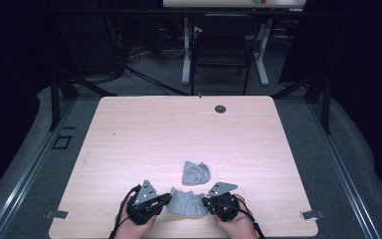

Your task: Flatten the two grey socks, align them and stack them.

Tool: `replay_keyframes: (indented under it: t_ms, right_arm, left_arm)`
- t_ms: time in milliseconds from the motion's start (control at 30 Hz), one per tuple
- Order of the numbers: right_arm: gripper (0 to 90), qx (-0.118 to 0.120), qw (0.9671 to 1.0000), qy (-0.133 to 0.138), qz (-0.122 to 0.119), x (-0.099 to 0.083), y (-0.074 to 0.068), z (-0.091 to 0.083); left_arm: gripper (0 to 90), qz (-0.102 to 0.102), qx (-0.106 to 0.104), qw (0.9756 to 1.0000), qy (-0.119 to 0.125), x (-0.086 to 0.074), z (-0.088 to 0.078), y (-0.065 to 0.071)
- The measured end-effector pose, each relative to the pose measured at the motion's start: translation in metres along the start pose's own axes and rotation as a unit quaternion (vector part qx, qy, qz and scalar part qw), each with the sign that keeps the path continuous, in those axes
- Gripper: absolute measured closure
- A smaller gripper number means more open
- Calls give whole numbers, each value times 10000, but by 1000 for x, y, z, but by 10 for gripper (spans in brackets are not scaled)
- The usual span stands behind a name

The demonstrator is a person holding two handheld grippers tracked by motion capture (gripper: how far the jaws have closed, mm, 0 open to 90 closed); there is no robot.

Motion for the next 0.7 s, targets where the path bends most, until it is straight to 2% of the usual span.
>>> replay_keyframes:
  t_ms: [167, 500, 567, 633, 700]
  right_arm:
    - [897, -20, 10000, -6, 32, 0, 0, 0]
    - [883, -12, 10000, -22, -7, 0, -1, 0]
    - [877, -7, 10000, 25, 23, 1, -1, 0]
    - [859, 35, 9998, 181, 37, 5, -1, -2]
    - [859, 23, 9999, 164, -14, 6, -1, -3]
  left_arm:
    - [827, -83, -3, 9999, -81, -5, 0, -1]
    - [785, -65, 153, 9998, 91, -1, -6, -8]
    - [786, 24, 175, 9998, 69, -1, -5, -10]
    - [835, 32, 157, 9999, 16, -2, 0, -13]
    - [853, 12, 131, 9999, 5, -2, 2, -13]
Point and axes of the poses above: each handheld gripper's, and its own axes: z roughly forward along the jaws, x roughly out of its top, y roughly to its right, the point moved 7 cm from there along z, roughly forward along the jaws, and after that the axes turned 7 degrees about z, right-handed, at the moved point
